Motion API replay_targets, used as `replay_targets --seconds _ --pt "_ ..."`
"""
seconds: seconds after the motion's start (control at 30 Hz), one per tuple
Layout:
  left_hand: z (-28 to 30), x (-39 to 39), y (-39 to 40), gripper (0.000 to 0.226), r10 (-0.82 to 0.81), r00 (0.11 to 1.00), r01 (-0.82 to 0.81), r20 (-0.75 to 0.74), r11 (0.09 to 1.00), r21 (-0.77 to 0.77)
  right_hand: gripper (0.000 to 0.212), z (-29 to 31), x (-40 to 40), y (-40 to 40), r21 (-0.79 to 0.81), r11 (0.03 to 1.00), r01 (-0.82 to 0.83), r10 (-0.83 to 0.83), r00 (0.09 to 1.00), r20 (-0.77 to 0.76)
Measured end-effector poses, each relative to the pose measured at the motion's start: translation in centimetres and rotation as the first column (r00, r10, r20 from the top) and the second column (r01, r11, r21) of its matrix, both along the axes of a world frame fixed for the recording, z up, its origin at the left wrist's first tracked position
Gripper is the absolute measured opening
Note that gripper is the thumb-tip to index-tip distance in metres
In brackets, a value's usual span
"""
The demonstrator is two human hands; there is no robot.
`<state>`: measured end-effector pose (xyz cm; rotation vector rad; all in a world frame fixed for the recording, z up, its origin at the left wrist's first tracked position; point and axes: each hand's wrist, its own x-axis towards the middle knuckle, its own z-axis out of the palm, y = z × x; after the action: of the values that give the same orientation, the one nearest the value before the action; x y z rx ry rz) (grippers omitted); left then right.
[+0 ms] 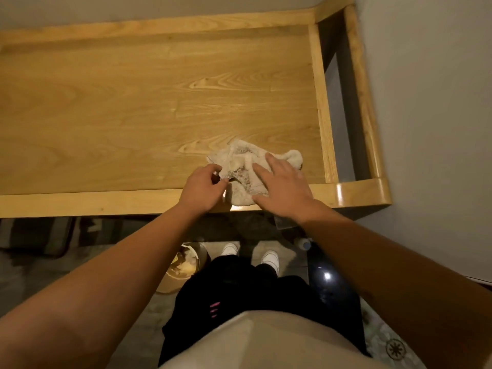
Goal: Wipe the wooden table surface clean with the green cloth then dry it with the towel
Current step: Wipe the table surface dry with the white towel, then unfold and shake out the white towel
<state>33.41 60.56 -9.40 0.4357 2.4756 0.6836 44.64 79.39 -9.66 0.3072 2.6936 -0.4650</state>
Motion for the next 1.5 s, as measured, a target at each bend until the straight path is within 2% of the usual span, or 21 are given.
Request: replay_targets --seconds 0.07,0.1,0.17,0.23,0.37,0.47,0.57,0.63,0.73,0.8,0.87,0.9,0.97,1.03,1.1,1.13,1.2,1.27,1.33,1.4,1.5 --pt "0.6 -0.4 0.1 0.052 -0.075 0.991 0.071 -0.110 0.997 -0.043 0.072 0.8 1.4 2.0 0.033 0.999 0.044 -0.042 0.998 -0.046" --pt "1.0 -0.6 0.3 0.062 -0.188 0.965 0.167 -0.185 0.978 -0.122 0.068 1.1 1.9 2.8 0.069 0.997 0.046 -0.041 0.997 -0.065" --pt "1.3 -0.8 1.2 0.072 -0.448 0.856 0.365 -0.259 0.877 -0.313 0.054 1.3 2.6 3.7 0.132 0.991 -0.011 0.024 0.995 -0.097" --pt "1.6 -1.4 2.2 0.061 -0.570 0.791 0.447 -0.224 0.788 -0.423 0.037 1.3 2.7 4.0 0.135 0.989 -0.057 0.075 0.988 -0.132" --pt "2.2 -2.6 3.6 0.039 -0.573 0.781 0.432 -0.248 0.783 -0.448 0.023 1.1 2.4 4.6 0.112 0.990 -0.084 0.104 0.977 -0.188" --pt "3.0 -2.8 4.0 0.034 -0.470 0.849 0.388 -0.243 0.865 -0.319 0.024 0.7 2.1 5.1 0.035 0.998 -0.060 0.066 0.981 -0.182" --pt "3.4 -2.2 3.3 0.034 -0.308 0.919 0.285 -0.247 0.950 -0.125 0.022 0.7 1.8 6.1 -0.116 0.989 0.092 -0.114 0.973 -0.198" --pt "3.3 -1.0 2.1 0.032 -0.258 0.932 0.259 -0.255 0.965 -0.028 0.018 0.9 1.8 6.8 -0.209 0.950 0.231 -0.277 0.934 -0.225" --pt "2.5 1.4 0.0 0.042 -0.401 0.911 0.395 -0.091 0.915 -0.080 0.013 1.6 2.2 7.5 -0.337 0.879 0.337 -0.415 0.889 -0.193" --pt "2.1 2.3 -1.1 0.057 -0.550 0.834 0.549 0.050 0.816 -0.183 0.011 2.0 2.6 7.9 -0.377 0.868 0.324 -0.384 0.918 -0.095" --pt "1.8 2.2 -1.5 0.062 -0.608 0.791 0.606 0.074 0.759 -0.240 0.017 2.2 2.6 8.3 -0.391 0.861 0.325 -0.334 0.941 0.045" --pt "1.8 1.8 -1.4 0.059 -0.591 0.805 0.586 0.057 0.774 -0.239 0.026 2.1 2.5 8.5 -0.398 0.847 0.352 -0.340 0.935 0.102" --pt "1.7 1.0 -0.4 0.049 -0.460 0.888 0.456 0.016 0.874 -0.171 0.041 1.8 2.0 8.6 -0.406 0.775 0.484 -0.475 0.870 0.131" --pt "1.3 0.0 1.4 0.038 -0.229 0.973 0.228 -0.021 0.972 -0.063 0.036 1.4 1.1 8.4 -0.396 0.659 0.640 -0.657 0.746 0.113" --pt "1.0 -0.8 3.4 0.046 -0.064 0.998 0.065 0.019 0.997 -0.040 0.030 0.9 0.0 7.8 -0.416 0.560 0.716 -0.738 0.660 0.140" --pt "0.9 -1.0 4.3 0.056 -0.040 0.998 0.043 0.057 0.997 -0.069 0.034 0.9 -0.6 7.5 -0.418 0.538 0.732 -0.745 0.645 0.169" --pt "0.5 -1.1 5.6 0.061 -0.073 0.993 0.090 0.098 0.979 -0.181 0.040 0.8 -1.3 6.9 -0.411 0.524 0.746 -0.737 0.639 0.220" --pt "0.0 -0.8 6.3 0.045 -0.106 0.989 0.129 0.100 0.955 -0.267 0.028 0.6 -1.5 6.6 -0.418 0.495 0.762 -0.736 0.623 0.266" --pt "0.2 -0.7 6.1 0.024 -0.119 0.987 0.142 0.104 0.956 -0.256 0.023 0.9 -1.3 6.6 -0.453 0.453 0.768 -0.731 0.611 0.304" --pt "0.9 -0.8 5.3 0.018 -0.093 0.987 0.112 0.128 0.983 -0.146 0.019 1.5 -0.8 7.0 -0.539 0.397 0.743 -0.727 0.613 0.310" --pt "3.6 -1.2 3.6 0.013 0.033 0.978 -0.063 0.206 0.988 0.143 0.014 3.4 -0.1 8.2 -0.691 0.343 0.636 -0.685 0.673 0.279"
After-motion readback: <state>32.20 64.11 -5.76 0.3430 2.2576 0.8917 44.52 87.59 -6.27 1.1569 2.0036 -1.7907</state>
